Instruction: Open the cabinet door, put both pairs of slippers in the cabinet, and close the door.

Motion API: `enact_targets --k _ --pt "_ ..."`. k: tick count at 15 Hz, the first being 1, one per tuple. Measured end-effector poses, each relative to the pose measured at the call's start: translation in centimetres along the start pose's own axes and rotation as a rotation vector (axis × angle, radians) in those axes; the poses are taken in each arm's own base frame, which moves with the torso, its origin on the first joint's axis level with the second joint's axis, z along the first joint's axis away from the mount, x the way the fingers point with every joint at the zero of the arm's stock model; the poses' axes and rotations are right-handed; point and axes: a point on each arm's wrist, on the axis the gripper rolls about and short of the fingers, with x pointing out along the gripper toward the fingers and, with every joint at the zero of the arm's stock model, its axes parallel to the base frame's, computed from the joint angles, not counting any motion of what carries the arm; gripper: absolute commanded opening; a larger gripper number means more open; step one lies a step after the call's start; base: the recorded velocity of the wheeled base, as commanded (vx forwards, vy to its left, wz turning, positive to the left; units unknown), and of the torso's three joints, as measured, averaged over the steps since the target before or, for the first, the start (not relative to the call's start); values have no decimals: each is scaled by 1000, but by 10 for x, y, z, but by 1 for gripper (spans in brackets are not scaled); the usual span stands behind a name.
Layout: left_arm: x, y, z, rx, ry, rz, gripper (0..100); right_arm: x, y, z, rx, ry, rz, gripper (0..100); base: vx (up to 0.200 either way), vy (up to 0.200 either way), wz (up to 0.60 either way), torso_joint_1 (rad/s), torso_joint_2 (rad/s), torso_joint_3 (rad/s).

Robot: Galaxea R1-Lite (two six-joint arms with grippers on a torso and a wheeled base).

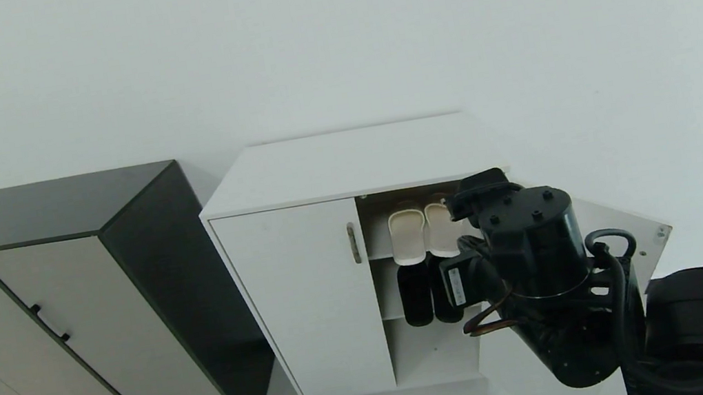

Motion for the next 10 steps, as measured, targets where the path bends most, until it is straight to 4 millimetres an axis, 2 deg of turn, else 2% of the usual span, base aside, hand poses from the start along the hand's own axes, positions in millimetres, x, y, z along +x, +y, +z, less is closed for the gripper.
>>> enact_targets --k 6,10 --pt "0 0 0 0 0 -1 0 1 -3 1 -4 -7 -7 0 0 0 -600 6 1 0" --pt "0 0 0 0 0 -1 0 8 -11 3 -6 -11 -36 0 0 0 0 0 0 0"
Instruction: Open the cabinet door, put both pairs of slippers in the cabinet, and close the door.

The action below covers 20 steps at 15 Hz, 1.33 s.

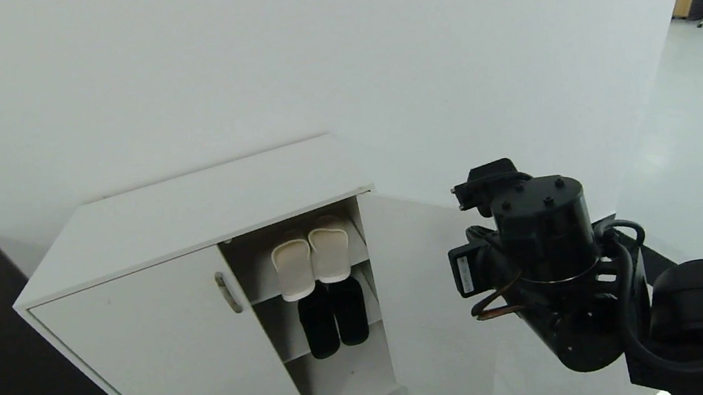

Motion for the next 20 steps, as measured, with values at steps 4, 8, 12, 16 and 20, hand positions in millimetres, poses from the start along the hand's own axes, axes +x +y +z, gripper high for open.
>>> enact_targets --k 4,8,12,16,20 --pt "0 0 0 0 0 0 0 15 -10 24 26 -13 -49 0 0 0 0 0 0 0" --pt "0 0 0 0 0 0 0 33 -31 43 89 -16 -69 0 -50 0 0 -1 2 1" --pt "0 0 0 0 0 0 0 42 -38 45 102 -19 -72 0 -150 0 0 4 4 -2" --pt "0 0 0 2 0 0 0 54 -51 48 103 23 -92 0 0 0 0 0 0 0" --pt "0 0 0 2 0 0 0 81 -70 64 169 93 -64 0 0 0 0 0 0 0"
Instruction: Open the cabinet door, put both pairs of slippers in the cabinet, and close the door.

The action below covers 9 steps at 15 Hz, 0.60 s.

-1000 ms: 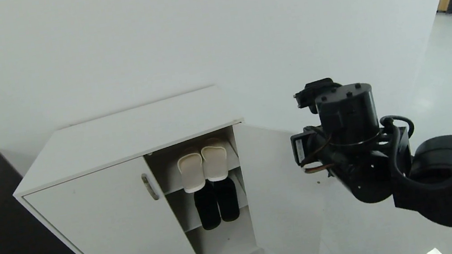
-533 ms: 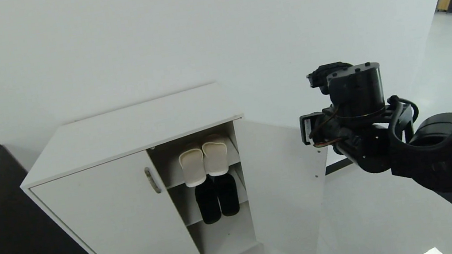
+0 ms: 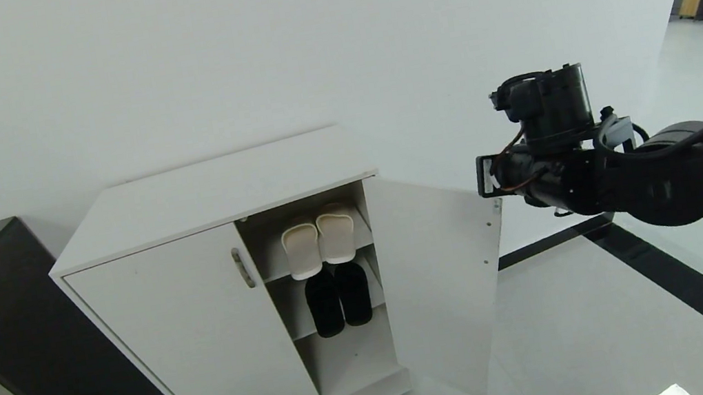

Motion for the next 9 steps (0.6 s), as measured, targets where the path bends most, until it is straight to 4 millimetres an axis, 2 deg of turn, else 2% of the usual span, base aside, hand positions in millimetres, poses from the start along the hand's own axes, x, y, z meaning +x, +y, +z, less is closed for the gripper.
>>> enact_targets --k 3,5,9 --pt "0 0 0 0 0 0 0 30 -6 12 45 -20 -21 0 0 0 0 0 0 0" --pt "0 0 0 0 0 0 0 51 -9 11 55 -22 -37 0 0 0 0 0 0 0" --pt "0 0 0 0 0 0 0 80 -8 4 58 -19 -54 0 0 0 0 0 0 0"
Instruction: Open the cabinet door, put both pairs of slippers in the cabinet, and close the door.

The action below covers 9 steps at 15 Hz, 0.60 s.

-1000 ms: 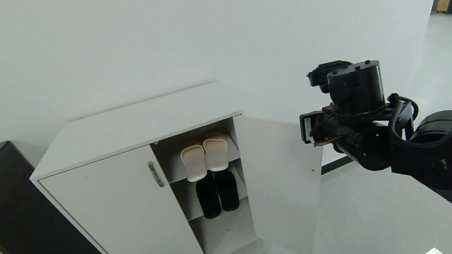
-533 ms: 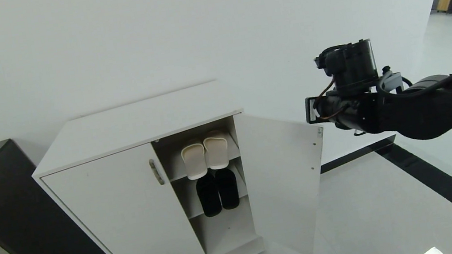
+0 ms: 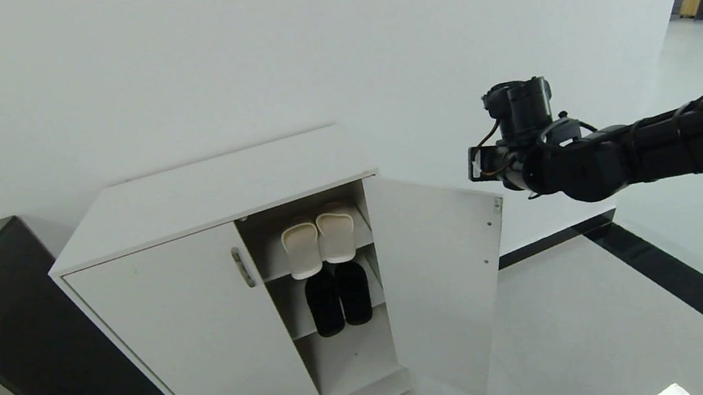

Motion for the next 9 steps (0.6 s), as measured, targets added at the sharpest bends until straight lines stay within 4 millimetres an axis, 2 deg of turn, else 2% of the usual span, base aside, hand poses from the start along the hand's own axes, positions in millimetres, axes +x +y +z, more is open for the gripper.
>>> enact_targets --k 4,9 --pt "0 0 0 0 0 0 0 14 2 -15 -14 32 0 0 0 0 0 0 0 0" --pt "0 0 0 0 0 0 0 18 1 -29 -31 70 -9 0 0 0 0 0 0 0"
